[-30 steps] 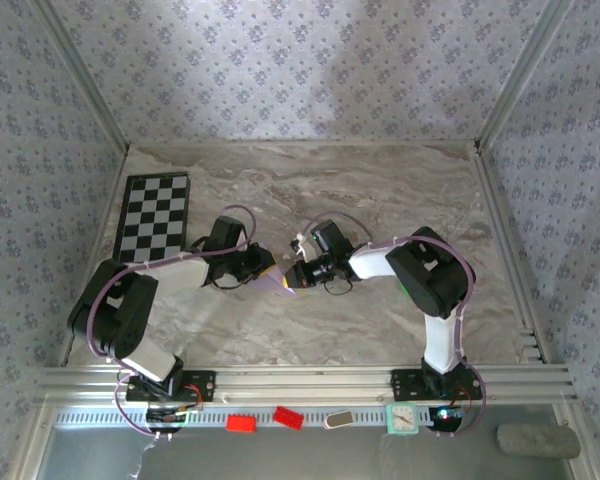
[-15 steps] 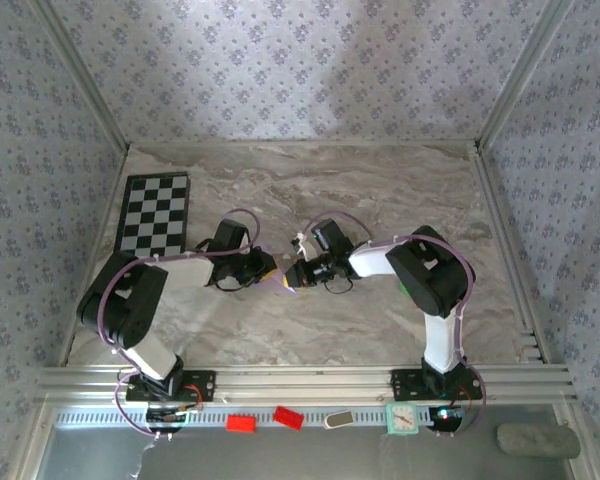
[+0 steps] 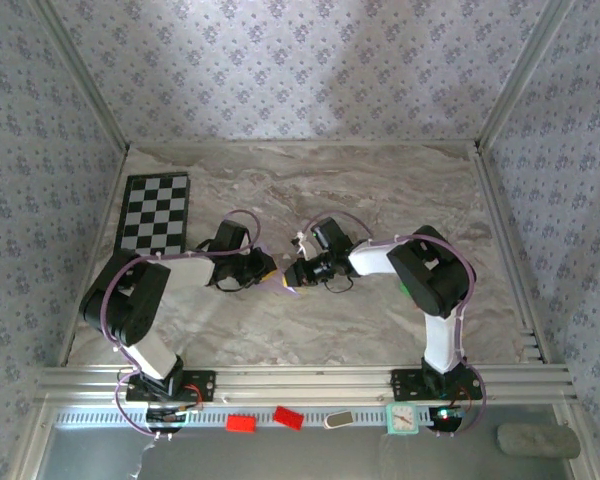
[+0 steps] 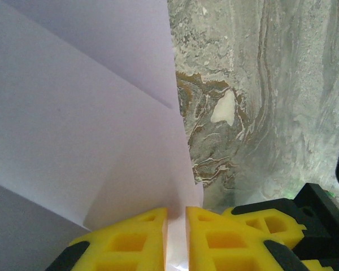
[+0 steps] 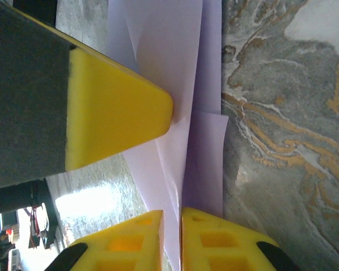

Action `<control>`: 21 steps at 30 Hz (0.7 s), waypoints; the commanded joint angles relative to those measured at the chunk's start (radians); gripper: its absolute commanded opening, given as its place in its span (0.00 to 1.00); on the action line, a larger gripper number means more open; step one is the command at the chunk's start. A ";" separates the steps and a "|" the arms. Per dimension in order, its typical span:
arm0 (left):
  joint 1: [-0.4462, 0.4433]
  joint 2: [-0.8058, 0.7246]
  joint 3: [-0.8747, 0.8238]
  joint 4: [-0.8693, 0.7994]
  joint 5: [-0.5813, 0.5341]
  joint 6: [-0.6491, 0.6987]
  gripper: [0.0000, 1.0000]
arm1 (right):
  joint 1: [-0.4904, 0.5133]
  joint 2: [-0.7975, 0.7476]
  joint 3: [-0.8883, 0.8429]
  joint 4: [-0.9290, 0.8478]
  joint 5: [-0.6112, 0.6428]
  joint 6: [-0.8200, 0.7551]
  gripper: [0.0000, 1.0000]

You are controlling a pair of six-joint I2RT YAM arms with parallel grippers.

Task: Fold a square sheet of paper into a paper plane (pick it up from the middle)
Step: Fourth fold the wing at the center of the table.

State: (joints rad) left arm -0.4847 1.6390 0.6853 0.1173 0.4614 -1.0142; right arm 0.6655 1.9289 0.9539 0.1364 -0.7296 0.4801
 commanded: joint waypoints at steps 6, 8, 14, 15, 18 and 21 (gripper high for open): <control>-0.006 0.004 0.019 0.010 0.015 0.009 0.17 | -0.010 -0.076 -0.005 -0.135 -0.020 -0.012 0.19; -0.006 0.004 0.019 0.012 0.013 0.009 0.17 | -0.007 -0.071 -0.005 -0.152 -0.016 -0.024 0.19; -0.006 0.004 0.018 0.012 0.013 0.009 0.17 | -0.003 -0.050 -0.008 -0.174 0.002 -0.035 0.19; -0.006 0.004 0.017 0.012 0.013 0.009 0.17 | -0.002 -0.047 -0.009 -0.178 0.005 -0.035 0.19; -0.006 0.005 0.019 0.010 0.013 0.009 0.17 | 0.000 -0.038 -0.006 -0.193 0.024 -0.041 0.18; -0.005 0.005 0.019 0.009 0.009 0.009 0.17 | 0.002 -0.027 0.002 -0.216 0.044 -0.051 0.15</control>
State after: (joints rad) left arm -0.4847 1.6390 0.6857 0.1173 0.4610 -1.0138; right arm 0.6617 1.8793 0.9535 -0.0277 -0.7116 0.4538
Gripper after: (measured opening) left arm 0.165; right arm 0.151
